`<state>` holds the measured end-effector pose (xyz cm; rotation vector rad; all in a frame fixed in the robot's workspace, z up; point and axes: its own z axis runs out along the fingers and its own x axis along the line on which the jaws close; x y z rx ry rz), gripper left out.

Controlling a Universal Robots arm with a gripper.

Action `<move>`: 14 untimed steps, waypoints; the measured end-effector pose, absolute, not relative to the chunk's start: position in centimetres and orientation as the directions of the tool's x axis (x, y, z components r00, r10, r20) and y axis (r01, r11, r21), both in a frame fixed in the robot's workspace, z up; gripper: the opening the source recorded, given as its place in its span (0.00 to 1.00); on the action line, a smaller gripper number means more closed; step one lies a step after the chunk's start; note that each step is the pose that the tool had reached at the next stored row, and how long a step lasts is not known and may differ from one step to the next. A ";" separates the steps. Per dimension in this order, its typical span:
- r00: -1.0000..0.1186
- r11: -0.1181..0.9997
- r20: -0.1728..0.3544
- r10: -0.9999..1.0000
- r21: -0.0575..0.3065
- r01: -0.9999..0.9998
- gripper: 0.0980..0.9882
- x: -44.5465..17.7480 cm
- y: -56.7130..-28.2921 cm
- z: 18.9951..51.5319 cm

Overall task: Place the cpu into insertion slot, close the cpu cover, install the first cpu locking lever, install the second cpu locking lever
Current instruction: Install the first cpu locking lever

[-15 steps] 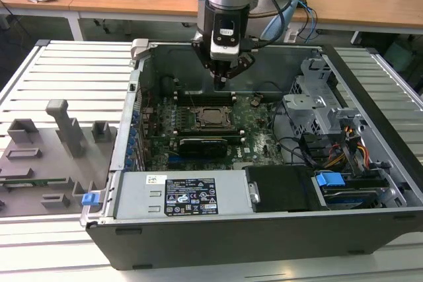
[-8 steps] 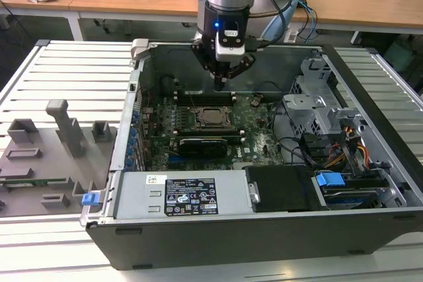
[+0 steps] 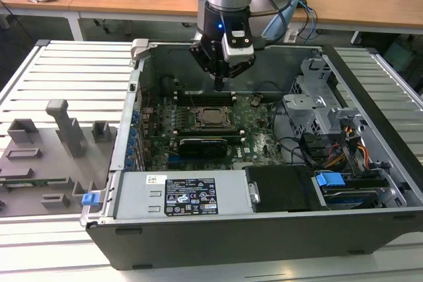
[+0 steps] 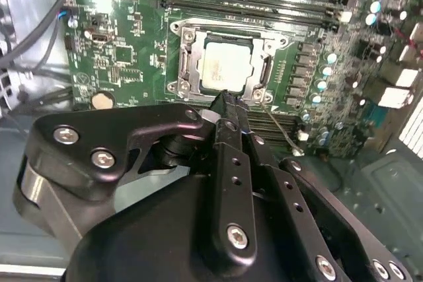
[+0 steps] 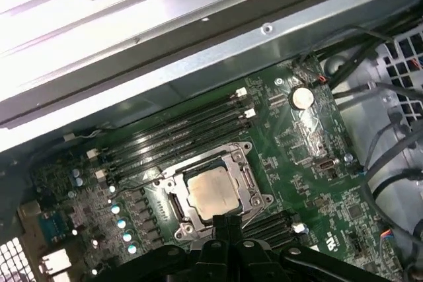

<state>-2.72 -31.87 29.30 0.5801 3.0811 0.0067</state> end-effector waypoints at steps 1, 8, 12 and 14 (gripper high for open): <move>-0.941 0.941 -0.005 0.338 0.005 0.338 0.01 -2.7 -31.9 29.3; -0.982 0.982 -0.005 0.186 0.005 0.186 0.01 -2.7 -31.9 29.2; -0.998 0.998 -0.006 0.066 0.005 0.066 0.01 -2.7 -31.9 29.1; -0.999 0.999 -0.006 0.047 0.005 0.047 0.01 -2.7 -31.9 29.1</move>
